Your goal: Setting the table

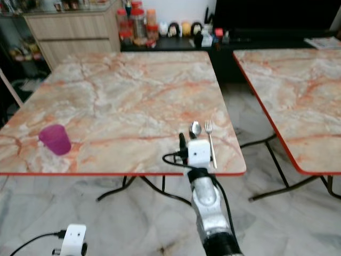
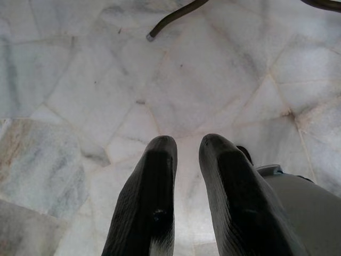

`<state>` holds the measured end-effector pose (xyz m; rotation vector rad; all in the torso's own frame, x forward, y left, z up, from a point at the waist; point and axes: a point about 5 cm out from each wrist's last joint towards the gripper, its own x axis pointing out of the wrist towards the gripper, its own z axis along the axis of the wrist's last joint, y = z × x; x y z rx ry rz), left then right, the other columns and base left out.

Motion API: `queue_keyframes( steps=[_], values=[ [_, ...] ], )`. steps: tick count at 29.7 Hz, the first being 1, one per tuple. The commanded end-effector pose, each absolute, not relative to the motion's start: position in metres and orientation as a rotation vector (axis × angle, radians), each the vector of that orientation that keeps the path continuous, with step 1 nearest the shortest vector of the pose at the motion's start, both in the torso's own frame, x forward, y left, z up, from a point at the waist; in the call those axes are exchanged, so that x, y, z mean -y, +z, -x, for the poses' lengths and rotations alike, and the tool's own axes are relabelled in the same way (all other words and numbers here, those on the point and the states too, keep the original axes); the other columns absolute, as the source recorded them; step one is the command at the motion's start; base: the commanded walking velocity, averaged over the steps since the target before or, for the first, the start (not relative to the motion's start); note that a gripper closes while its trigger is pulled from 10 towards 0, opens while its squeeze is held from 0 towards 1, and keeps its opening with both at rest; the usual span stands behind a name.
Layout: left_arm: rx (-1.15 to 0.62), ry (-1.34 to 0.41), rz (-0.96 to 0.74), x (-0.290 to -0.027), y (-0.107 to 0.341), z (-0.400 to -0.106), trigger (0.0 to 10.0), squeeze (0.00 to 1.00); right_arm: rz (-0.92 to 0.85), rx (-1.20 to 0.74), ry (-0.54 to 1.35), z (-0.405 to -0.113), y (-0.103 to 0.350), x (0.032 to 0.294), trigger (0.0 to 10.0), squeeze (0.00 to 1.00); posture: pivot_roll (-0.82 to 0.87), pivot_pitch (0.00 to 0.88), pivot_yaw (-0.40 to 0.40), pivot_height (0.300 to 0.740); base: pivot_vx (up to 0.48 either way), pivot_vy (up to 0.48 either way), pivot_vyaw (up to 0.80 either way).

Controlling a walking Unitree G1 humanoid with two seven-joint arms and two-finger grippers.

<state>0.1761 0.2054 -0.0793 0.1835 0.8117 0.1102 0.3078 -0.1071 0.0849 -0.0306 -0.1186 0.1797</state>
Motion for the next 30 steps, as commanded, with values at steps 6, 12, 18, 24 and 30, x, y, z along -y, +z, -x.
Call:
queue_keyframes(
  steps=[6, 12, 18, 24, 30],
  values=[
    [-0.809, 0.096, -0.200, -0.2064, -0.0786, -0.1772, 10.0, 0.00, 0.033, 0.122, 0.182, -0.3068, 0.0844, 0.1079, 10.0, 0.00, 0.03, 0.000, 0.030, 0.740, 0.247, 0.000, 0.17],
    [-0.809, 0.092, -0.204, -0.2062, -0.0785, -0.1773, 10.0, 0.00, 0.022, 0.120, 0.176, -0.3072, 0.0840, 0.1085, 10.0, 0.00, 0.03, 0.000, 0.030, 0.740, 0.252, 0.000, 0.00],
    [-0.807, 0.086, -0.210, -0.2066, -0.0780, -0.1784, 10.0, 0.00, 0.021, 0.123, 0.177, -0.3080, 0.0848, 0.1075, 10.0, 0.00, 0.03, 0.000, 0.030, 0.740, 0.254, 0.000, 0.00],
    [-0.803, 0.085, -0.213, -0.2070, -0.0772, -0.1801, 10.0, 0.00, 0.039, 0.124, 0.180, -0.3077, 0.0847, 0.1075, 10.0, 0.00, 0.03, 0.000, 0.031, 0.740, 0.312, 0.000, 0.00],
    [-0.800, 0.098, -0.202, -0.2066, -0.0770, -0.1805, 10.0, 0.00, 0.007, 0.122, 0.166, -0.3068, 0.0839, 0.1085, 10.0, 0.00, 0.03, 0.000, 0.029, 0.740, 0.345, 0.000, 0.40]
  ],
)
